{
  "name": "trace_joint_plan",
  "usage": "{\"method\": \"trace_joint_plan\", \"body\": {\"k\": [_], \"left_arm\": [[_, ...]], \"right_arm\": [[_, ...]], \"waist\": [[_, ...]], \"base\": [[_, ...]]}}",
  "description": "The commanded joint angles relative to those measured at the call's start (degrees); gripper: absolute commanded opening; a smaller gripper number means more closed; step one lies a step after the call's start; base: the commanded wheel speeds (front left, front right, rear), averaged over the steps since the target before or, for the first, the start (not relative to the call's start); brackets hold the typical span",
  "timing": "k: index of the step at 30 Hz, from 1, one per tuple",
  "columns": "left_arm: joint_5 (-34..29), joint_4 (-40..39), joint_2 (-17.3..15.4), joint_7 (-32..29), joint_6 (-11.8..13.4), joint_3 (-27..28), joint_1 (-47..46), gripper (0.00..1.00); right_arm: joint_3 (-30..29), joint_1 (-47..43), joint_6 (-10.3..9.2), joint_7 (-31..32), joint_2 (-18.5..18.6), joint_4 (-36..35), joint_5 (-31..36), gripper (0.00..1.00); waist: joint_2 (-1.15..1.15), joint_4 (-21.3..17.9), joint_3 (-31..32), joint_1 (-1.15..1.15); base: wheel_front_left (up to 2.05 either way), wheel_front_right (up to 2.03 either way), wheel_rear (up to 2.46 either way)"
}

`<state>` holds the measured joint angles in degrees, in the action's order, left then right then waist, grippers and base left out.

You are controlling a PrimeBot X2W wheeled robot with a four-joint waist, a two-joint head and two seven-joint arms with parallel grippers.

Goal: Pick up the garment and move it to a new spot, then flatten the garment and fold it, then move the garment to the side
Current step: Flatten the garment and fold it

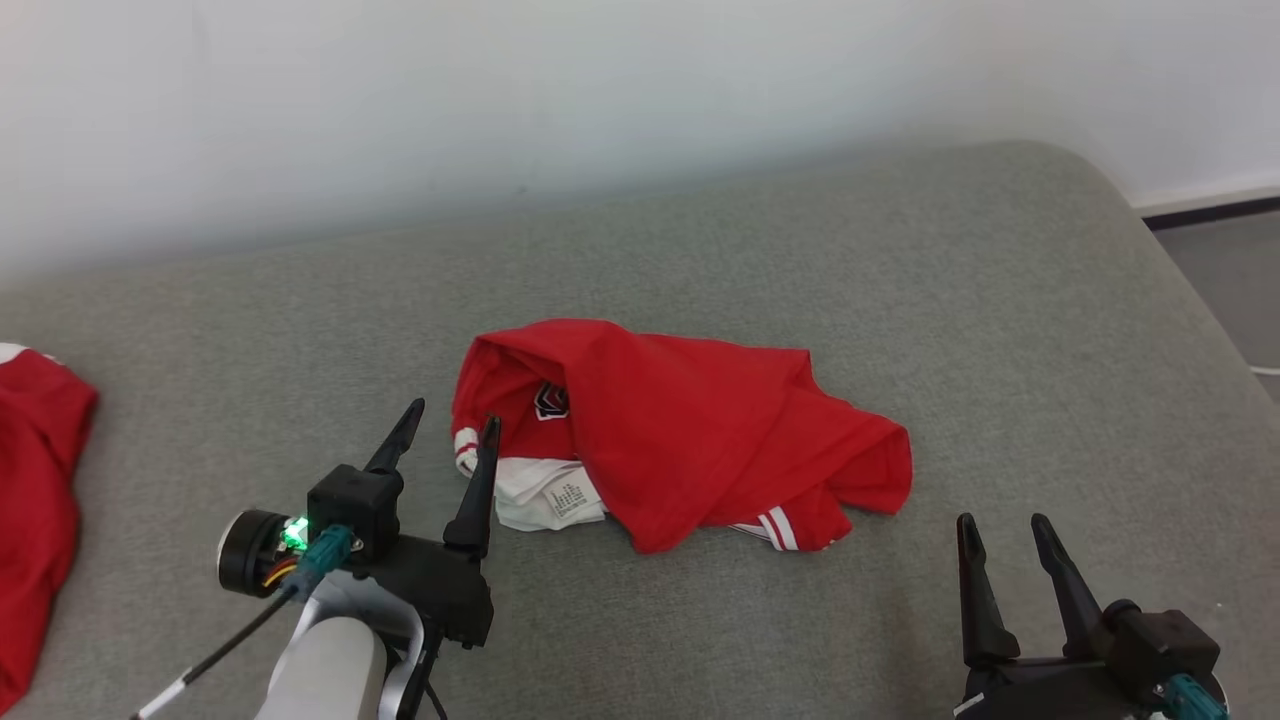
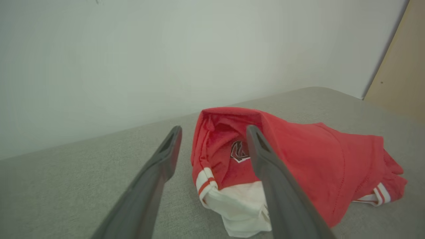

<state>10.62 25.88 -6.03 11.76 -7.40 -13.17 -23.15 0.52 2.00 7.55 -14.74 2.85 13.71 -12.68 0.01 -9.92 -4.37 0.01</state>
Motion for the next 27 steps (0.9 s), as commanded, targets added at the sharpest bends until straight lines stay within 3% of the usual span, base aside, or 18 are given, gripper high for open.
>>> {"method": "trace_joint_plan", "body": {"k": [1,14,15,16,17,21,27], "left_arm": [[0.53,1.80,-0.39,-0.58,0.00,-0.19,-1.55,1.00],[3.27,15.26,0.43,-6.64,1.34,-0.15,-5.62,1.00],[3.67,15.94,0.66,-6.71,1.11,-0.30,-5.57,0.85],[3.94,16.34,0.79,-6.22,0.92,-0.59,-5.65,0.27],[4.24,16.74,0.89,-5.66,0.95,-0.85,-5.88,0.00],[4.55,16.73,0.04,-2.80,0.56,-1.10,-7.16,0.00],[3.49,13.04,-4.80,-0.23,0.78,-0.07,-10.64,0.00]], "right_arm": [[-0.13,0.79,-0.13,-0.43,0.05,0.14,-0.21,1.00],[0.17,2.16,-0.13,-0.50,0.05,0.17,-1.35,1.00],[0.18,2.18,-0.13,-0.51,0.05,0.07,-1.40,1.00],[0.08,2.08,-0.12,-0.50,0.06,-0.04,-1.37,1.00],[-0.08,1.96,-0.12,-0.50,0.05,-0.13,-1.34,1.00],[-0.99,1.03,-0.12,-0.41,0.05,-0.47,-1.08,1.00],[-1.14,0.03,-0.12,-0.41,0.05,-0.72,-1.23,1.00]], "waist": [[-0.01,-2.21,-1.97,-0.01],[-0.01,-3.23,-3.67,-0.01],[-0.01,-3.19,-3.60,-0.01],[-0.01,-3.07,-3.50,-0.01],[-0.01,-2.89,-3.37,-0.01],[-0.01,-1.30,-2.38,-0.01],[-0.01,2.31,-0.48,-0.01]], "base": [[0.00,0.00,0.00],[0.00,0.00,0.00],[0.00,0.00,0.00],[0.00,0.00,0.00],[0.00,0.00,0.00],[0.00,0.00,0.00],[0.00,0.00,0.00]]}}
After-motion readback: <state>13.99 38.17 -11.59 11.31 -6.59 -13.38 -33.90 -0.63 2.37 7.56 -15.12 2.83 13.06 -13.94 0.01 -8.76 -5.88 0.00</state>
